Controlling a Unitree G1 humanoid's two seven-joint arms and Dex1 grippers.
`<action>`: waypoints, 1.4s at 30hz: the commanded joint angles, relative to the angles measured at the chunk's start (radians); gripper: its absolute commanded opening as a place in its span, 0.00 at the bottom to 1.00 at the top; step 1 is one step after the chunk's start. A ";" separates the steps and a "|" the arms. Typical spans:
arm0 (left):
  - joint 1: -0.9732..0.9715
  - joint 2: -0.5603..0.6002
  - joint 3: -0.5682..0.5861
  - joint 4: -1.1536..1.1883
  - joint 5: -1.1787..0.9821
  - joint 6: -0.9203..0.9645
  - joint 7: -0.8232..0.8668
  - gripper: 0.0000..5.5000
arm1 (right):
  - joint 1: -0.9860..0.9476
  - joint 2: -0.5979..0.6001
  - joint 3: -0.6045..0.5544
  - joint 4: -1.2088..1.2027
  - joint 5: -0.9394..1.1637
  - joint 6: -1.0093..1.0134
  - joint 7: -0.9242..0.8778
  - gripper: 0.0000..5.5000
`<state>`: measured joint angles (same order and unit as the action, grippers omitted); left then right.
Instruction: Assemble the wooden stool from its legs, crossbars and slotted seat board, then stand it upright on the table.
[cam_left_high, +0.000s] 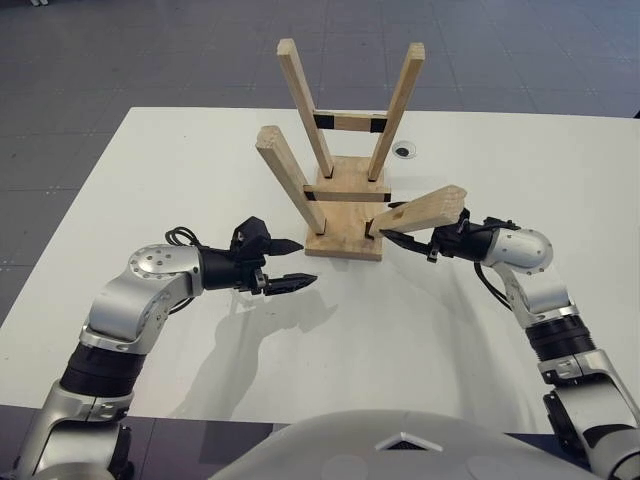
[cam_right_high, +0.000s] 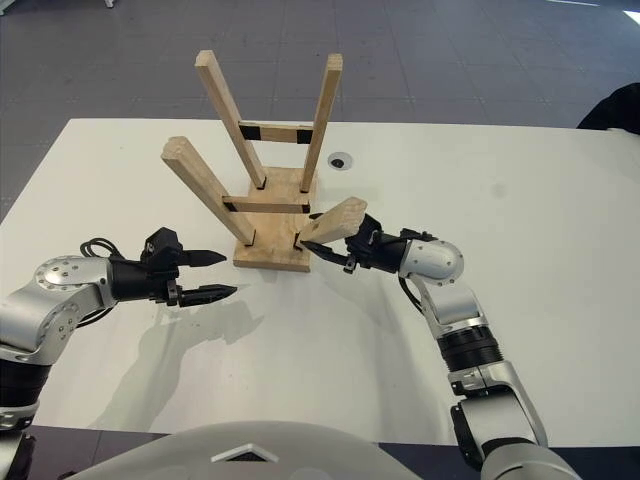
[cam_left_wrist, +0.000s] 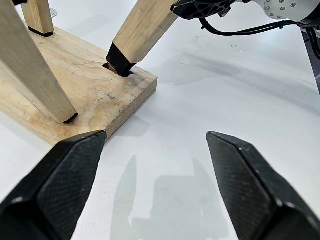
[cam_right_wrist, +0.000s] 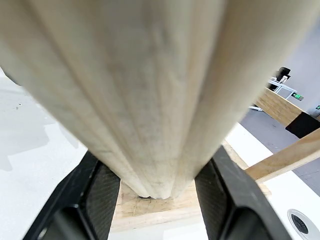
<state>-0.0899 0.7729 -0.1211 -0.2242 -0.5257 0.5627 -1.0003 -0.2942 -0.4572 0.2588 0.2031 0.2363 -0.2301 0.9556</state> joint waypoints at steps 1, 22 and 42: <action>-0.018 0.002 0.006 0.001 0.008 0.009 -0.016 0.68 | 0.084 -0.070 0.066 -0.046 -0.013 0.113 0.120 0.37; 0.137 0.112 -0.001 -0.045 0.038 0.015 -0.097 0.68 | 0.095 -0.189 0.124 -0.135 -0.004 0.414 0.121 0.37; -0.557 -0.296 0.054 1.012 0.323 -0.797 -0.046 0.68 | 0.100 -0.215 0.155 -0.128 -0.020 0.392 0.113 0.37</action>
<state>-0.6131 0.5007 -0.0739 0.7818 -0.1745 -0.2080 -0.9611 -0.2781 -0.6053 0.3359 -0.0261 0.3563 0.0670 1.0575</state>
